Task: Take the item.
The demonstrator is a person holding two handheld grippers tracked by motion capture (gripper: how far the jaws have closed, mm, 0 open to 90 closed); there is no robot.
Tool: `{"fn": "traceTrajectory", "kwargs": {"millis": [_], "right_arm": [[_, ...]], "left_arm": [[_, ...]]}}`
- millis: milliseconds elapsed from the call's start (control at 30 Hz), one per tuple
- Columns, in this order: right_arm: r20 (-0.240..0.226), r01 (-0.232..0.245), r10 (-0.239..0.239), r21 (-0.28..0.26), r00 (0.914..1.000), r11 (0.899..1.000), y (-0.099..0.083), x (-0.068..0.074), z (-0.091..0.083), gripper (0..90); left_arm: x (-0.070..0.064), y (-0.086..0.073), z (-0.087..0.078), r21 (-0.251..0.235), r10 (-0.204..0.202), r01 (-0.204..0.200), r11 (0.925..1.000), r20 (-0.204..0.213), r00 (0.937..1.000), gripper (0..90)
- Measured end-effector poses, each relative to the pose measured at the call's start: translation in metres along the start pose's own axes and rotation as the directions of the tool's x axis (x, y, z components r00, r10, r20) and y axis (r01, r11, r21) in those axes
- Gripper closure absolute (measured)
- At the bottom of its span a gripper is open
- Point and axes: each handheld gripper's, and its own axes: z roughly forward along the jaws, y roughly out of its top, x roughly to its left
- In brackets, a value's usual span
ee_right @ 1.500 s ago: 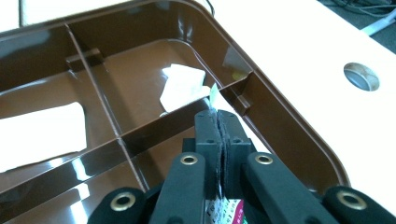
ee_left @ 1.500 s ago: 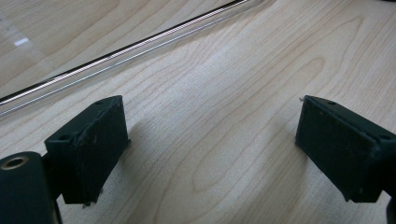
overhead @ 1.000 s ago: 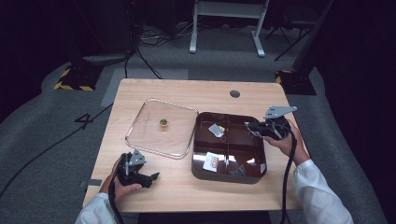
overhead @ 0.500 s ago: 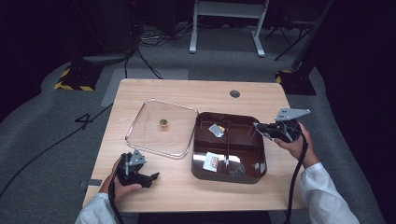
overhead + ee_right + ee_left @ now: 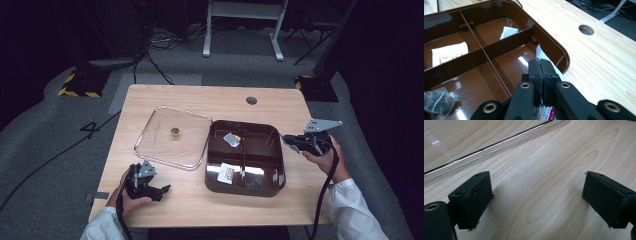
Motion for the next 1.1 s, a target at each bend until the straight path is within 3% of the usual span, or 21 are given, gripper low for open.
{"fn": "traceTrajectory", "kwargs": {"millis": [567, 1100], "right_arm": [[0.003, -0.043, 0.043, 0.101, 0.9991, 0.994, -0.036, -0.008, 0.012, 88.6], [-0.007, -0.08, 0.082, 0.14, 0.9966, 0.987, -0.06, -0.015, 0.019, 88.0]], "left_arm": [[0.0, 0.0, 0.0, -0.001, 0.0, 0.0, 1.0, 0.0, 1.0, 9.6], [0.0, 0.0, 0.0, -0.001, 0.0, 0.0, 1.0, 0.0, 1.0, 9.6]]}}
